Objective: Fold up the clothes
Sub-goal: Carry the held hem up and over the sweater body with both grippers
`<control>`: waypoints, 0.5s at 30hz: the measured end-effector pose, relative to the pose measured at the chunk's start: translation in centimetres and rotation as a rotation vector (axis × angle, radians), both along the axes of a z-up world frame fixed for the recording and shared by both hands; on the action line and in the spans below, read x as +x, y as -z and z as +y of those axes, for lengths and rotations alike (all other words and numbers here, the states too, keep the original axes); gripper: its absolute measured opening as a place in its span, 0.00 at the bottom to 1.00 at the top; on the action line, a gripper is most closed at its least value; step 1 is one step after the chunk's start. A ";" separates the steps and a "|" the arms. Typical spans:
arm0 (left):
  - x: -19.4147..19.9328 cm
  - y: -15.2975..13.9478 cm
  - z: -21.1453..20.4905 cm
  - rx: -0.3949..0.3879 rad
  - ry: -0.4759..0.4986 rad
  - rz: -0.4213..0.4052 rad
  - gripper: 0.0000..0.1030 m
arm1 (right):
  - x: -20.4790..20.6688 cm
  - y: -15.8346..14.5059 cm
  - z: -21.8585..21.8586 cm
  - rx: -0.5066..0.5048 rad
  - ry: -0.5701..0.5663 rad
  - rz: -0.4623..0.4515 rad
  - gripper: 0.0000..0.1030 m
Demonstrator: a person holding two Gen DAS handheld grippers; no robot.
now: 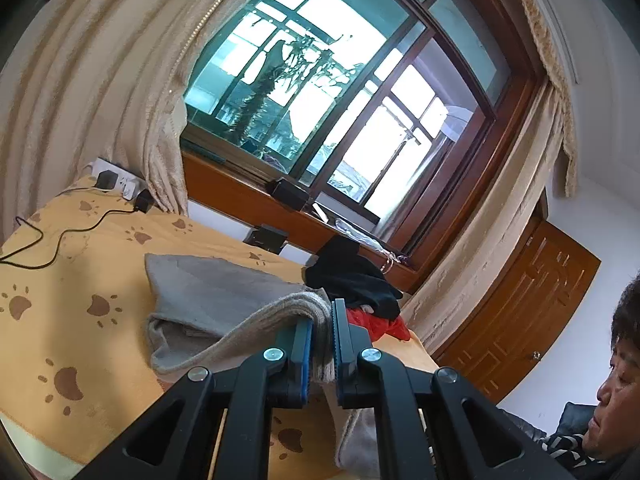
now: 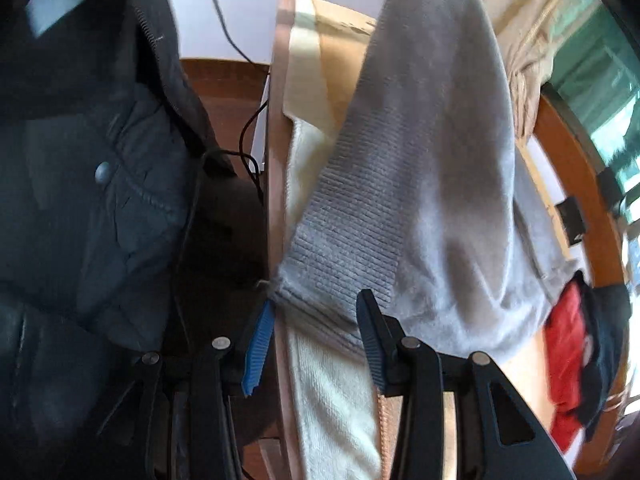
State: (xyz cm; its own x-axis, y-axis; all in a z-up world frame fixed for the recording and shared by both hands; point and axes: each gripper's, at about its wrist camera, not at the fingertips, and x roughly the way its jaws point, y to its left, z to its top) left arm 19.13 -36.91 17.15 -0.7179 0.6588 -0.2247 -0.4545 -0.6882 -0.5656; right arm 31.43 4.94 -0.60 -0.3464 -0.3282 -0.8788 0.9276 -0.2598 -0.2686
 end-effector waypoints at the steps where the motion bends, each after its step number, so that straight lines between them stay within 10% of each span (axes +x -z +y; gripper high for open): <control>1: 0.0 0.1 -0.1 0.000 -0.003 -0.004 0.09 | -0.5 0.0 0.1 -0.016 0.019 -0.035 0.45; 5: 0.1 0.5 -0.4 0.000 -0.014 -0.015 0.09 | -2.0 -0.8 1.4 -0.124 0.087 -0.150 0.17; 15: 0.5 0.8 -0.5 -0.003 -0.031 -0.019 0.09 | -3.5 -5.3 4.3 -0.315 0.252 -0.003 0.10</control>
State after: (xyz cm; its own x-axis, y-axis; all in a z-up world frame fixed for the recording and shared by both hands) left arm 19.62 -37.44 16.33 -0.7335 0.6357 -0.2404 -0.4225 -0.7036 -0.5714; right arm 27.92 9.22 4.68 -0.4484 -0.4869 -0.7496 0.8249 -0.5484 -0.1372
